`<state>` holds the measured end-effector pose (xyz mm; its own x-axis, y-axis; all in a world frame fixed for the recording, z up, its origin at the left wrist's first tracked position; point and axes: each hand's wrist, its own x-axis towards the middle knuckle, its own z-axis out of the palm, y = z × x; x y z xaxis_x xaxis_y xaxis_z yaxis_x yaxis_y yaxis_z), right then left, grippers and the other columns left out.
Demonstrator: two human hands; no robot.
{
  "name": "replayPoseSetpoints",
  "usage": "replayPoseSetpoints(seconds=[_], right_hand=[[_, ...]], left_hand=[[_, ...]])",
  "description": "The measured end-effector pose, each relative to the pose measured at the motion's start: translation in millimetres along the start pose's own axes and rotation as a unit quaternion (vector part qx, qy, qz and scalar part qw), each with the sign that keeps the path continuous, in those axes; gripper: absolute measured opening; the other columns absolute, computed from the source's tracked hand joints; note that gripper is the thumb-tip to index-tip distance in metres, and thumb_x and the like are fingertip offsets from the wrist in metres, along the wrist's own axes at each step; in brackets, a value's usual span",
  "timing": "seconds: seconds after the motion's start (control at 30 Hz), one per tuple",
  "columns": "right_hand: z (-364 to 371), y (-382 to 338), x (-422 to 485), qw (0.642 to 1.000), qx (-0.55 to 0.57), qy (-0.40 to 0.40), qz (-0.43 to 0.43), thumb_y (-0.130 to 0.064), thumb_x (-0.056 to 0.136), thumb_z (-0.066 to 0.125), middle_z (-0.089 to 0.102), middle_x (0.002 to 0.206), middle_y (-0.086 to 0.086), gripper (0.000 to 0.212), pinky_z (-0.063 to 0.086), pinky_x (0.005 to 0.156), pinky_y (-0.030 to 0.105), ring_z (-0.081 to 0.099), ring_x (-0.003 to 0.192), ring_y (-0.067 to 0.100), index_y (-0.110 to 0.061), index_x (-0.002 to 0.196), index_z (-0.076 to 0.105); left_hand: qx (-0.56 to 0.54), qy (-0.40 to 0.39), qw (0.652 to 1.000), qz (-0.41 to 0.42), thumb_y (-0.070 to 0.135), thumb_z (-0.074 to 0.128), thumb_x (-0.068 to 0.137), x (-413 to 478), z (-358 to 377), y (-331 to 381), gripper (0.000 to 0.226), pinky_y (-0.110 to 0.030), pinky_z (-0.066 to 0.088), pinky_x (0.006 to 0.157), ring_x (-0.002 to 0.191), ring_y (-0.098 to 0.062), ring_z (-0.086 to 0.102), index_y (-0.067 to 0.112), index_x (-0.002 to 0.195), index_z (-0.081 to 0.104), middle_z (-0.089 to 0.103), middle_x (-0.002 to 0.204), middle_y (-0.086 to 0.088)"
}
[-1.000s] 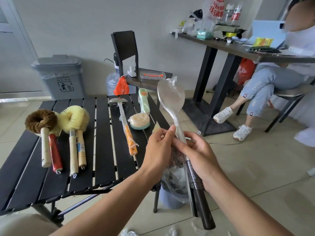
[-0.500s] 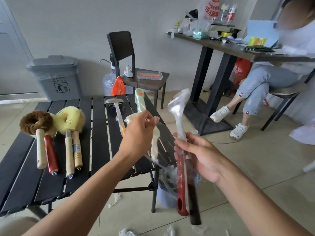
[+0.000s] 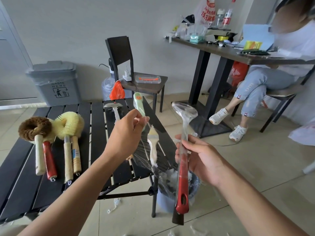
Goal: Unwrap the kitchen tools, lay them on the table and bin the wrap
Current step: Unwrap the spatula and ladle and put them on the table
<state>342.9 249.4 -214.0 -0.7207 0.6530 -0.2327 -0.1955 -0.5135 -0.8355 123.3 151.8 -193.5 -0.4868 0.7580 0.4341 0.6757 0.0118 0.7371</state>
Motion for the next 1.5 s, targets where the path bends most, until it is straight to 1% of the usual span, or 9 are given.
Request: replayPoseSetpoints(seconds=[0.07,0.2,0.27,0.4,0.53,0.67,0.8,1.33,1.5], right_hand=[[0.5,1.3,-1.4,1.0,-0.019,0.001,0.001,-0.01,0.095,0.065,0.065,0.088,0.011,0.034,0.061,0.078,0.046,0.069,0.079,0.028,-0.011,0.129,0.071],[4.3,2.8,-2.9,0.998,-0.053,0.012,-0.036,-0.016,0.096,0.062,0.062,0.085,0.007,0.038,0.053,0.076,0.042,0.062,0.073,0.022,-0.024,0.133,0.07],[6.4,4.6,-3.2,0.996,-0.075,0.019,-0.054,-0.023,0.095,0.063,0.06,0.082,0.004,0.038,0.047,0.073,0.035,0.057,0.071,0.018,-0.028,0.132,0.072],[11.3,13.0,-4.3,0.994,-0.095,0.005,-0.059,-0.036,0.096,0.067,0.072,0.093,0.0,0.035,0.049,0.075,0.029,0.068,0.079,0.012,-0.037,0.131,0.072],[20.0,18.6,-8.8,0.987,-0.144,-0.047,-0.061,-0.052,0.098,0.069,0.077,0.126,-0.004,0.033,0.057,0.09,0.027,0.074,0.114,0.011,-0.045,0.13,0.071],[25.2,21.9,-13.8,0.983,-0.16,-0.047,-0.08,-0.042,0.093,0.079,0.079,0.101,-0.005,0.027,0.054,0.067,0.016,0.073,0.08,0.004,-0.042,0.12,0.076],[25.1,23.9,-13.1,0.968,-0.212,-0.015,-0.129,-0.035,0.087,0.084,0.065,0.067,-0.007,0.026,0.051,0.059,0.021,0.058,0.059,0.011,-0.033,0.112,0.075],[16.9,30.2,-4.3,0.956,-0.233,0.023,-0.174,-0.049,0.088,0.078,0.062,0.083,0.001,0.031,0.06,0.061,0.04,0.063,0.07,0.021,-0.027,0.11,0.077],[17.4,32.2,-6.9,0.957,-0.238,0.011,-0.166,-0.045,0.089,0.078,0.062,0.083,0.003,0.026,0.057,0.06,0.038,0.062,0.07,0.019,-0.029,0.109,0.076]], left_hand=[[-0.018,-0.038,0.999,-0.025,0.025,0.052,0.112,-0.8,-0.3,-1.3,0.024,-0.01,0.036,0.039,0.042,0.004,0.053,0.028,0.089,0.056,0.062,0.065,0.017],[-0.04,-0.112,0.991,-0.059,0.039,0.049,0.112,-6.0,6.3,-7.3,0.029,-0.026,0.049,0.055,0.053,-0.01,0.058,0.029,0.103,0.074,0.074,0.076,0.005],[-0.077,-0.146,0.984,-0.063,0.062,0.048,0.105,-13.1,12.3,-3.9,0.041,-0.022,0.039,0.05,0.043,-0.006,0.042,0.033,0.102,0.076,0.057,0.054,0.008],[-0.143,-0.167,0.975,-0.044,0.084,0.061,0.086,-23.0,30.3,8.3,0.052,-0.016,0.04,0.057,0.053,-0.001,0.05,0.04,0.112,0.074,0.057,0.057,0.015],[-0.224,-0.141,0.964,-0.033,0.065,0.073,0.091,-23.8,41.0,16.8,0.036,-0.016,0.027,0.049,0.048,-0.007,0.032,0.039,0.115,0.07,0.041,0.057,0.009],[-0.237,-0.117,0.964,0.016,0.04,0.071,0.102,-20.9,40.0,19.3,0.027,-0.009,0.041,0.059,0.052,0.004,0.055,0.018,0.085,0.068,0.069,0.066,0.011],[-0.206,-0.081,0.975,0.028,0.035,0.066,0.106,-16.6,32.9,16.2,0.035,-0.01,0.036,0.055,0.051,0.003,0.048,0.023,0.075,0.055,0.056,0.057,0.022],[-0.11,0.047,0.992,-0.025,0.038,0.057,0.107,-18.9,40.8,4.3,0.024,-0.017,0.043,0.056,0.061,-0.004,0.055,0.035,0.083,0.055,0.064,0.085,0.016],[-0.161,0.002,0.987,0.01,0.003,0.048,0.105,-15.6,35.4,7.8,0.029,-0.013,0.045,0.063,0.069,0.003,0.061,0.026,0.103,0.066,0.072,0.095,0.011]])
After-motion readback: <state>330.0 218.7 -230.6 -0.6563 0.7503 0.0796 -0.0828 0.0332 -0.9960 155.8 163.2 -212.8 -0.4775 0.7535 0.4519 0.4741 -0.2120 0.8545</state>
